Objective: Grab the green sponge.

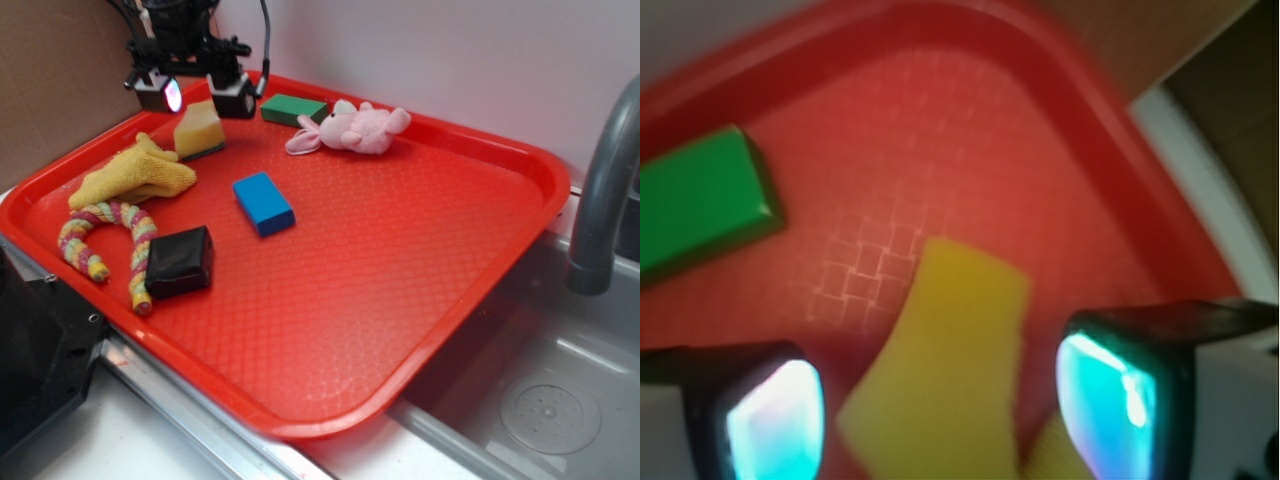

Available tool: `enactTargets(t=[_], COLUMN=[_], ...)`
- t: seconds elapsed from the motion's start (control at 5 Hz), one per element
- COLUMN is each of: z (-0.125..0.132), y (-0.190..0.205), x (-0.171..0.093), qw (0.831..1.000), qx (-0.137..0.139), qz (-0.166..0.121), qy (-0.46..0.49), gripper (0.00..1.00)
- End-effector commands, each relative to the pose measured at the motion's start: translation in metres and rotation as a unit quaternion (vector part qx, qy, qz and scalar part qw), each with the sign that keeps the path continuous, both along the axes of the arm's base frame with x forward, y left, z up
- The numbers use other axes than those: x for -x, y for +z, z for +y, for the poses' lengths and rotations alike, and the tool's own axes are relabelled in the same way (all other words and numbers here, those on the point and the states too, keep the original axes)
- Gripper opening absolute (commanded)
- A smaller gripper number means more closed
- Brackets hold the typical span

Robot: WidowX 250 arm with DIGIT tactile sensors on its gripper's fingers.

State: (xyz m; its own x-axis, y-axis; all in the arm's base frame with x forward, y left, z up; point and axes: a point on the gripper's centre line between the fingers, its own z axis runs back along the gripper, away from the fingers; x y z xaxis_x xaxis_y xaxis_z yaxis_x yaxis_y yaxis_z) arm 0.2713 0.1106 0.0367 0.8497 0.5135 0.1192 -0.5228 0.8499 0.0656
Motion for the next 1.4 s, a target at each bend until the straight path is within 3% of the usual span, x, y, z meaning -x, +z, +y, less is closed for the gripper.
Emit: enactTargets(t=[0.0,0.2,0.4,0.6,0.8,1.0,1.2], z=[-0.007,-0.007,-0.018,-0.036,-0.081,-0.124,-0.148], y=[-0.022,-0.015,0.030,0.079,0.128,0.152,0.163], x=[-0.004,0.000,0.004,0.015,0.032,0.042,0.056], qw=[0.999,1.000,1.000,0.994,0.989,0.976,0.970], qx=[-0.006,0.001,-0.005,0.025,0.004,0.042,0.037], qz=[0.031,0.022,0.005,-0.043,-0.095,-0.092,-0.062], qy=[0.008,-0.001,-0.027,-0.100,-0.113,-0.194,-0.233], gripper=[1.00,0.00,0.00,0.00,0.00,0.00,0.00])
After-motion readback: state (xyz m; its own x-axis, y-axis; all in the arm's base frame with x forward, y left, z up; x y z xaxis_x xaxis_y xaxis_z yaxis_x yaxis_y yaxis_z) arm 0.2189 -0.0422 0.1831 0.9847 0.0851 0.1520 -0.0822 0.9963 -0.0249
